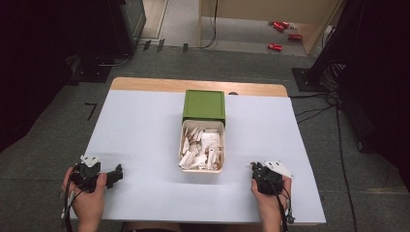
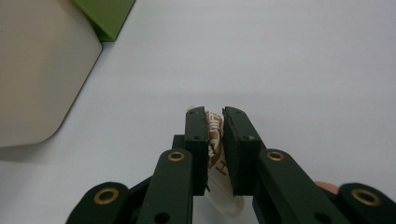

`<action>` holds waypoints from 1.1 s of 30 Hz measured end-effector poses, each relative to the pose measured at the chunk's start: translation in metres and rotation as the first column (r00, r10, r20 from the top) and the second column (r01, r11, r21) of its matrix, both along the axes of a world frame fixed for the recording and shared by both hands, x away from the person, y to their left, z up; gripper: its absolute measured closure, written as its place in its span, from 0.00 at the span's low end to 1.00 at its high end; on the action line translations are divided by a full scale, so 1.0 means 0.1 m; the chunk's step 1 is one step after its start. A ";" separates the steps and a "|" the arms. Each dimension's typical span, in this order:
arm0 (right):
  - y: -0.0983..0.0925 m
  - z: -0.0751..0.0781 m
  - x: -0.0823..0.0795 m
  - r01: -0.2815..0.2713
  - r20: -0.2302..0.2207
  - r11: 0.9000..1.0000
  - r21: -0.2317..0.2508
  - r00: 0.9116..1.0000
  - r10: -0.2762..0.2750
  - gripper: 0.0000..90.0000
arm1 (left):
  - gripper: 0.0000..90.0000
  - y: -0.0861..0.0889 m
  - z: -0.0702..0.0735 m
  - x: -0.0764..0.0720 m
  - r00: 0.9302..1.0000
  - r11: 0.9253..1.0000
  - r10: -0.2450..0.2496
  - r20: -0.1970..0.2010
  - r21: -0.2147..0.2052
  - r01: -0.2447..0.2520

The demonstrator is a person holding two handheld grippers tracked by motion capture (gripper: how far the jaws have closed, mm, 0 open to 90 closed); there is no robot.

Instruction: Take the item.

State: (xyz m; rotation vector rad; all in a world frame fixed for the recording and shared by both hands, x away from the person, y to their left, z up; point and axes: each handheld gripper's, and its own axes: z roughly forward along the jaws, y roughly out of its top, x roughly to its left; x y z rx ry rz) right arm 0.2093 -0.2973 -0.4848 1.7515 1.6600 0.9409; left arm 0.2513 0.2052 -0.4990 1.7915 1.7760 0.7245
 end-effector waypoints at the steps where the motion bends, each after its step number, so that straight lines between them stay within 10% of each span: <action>1: 0.00 -0.01 0.00 0.001 -0.002 1.000 0.001 1.000 -0.001 0.90 | 0.00 0.00 0.00 0.00 1.000 1.000 0.000 0.000 0.000 0.000; 21: 0.01 -0.01 0.00 -0.025 -0.016 1.000 0.019 1.000 0.025 0.81 | 0.00 0.00 0.00 0.00 1.000 1.000 -0.001 -0.001 0.001 0.001; 33: 0.05 0.17 -0.02 -0.057 -0.010 0.994 0.088 0.998 0.058 0.34 | 0.00 0.00 0.00 0.00 1.000 1.000 -0.001 -0.001 0.000 0.001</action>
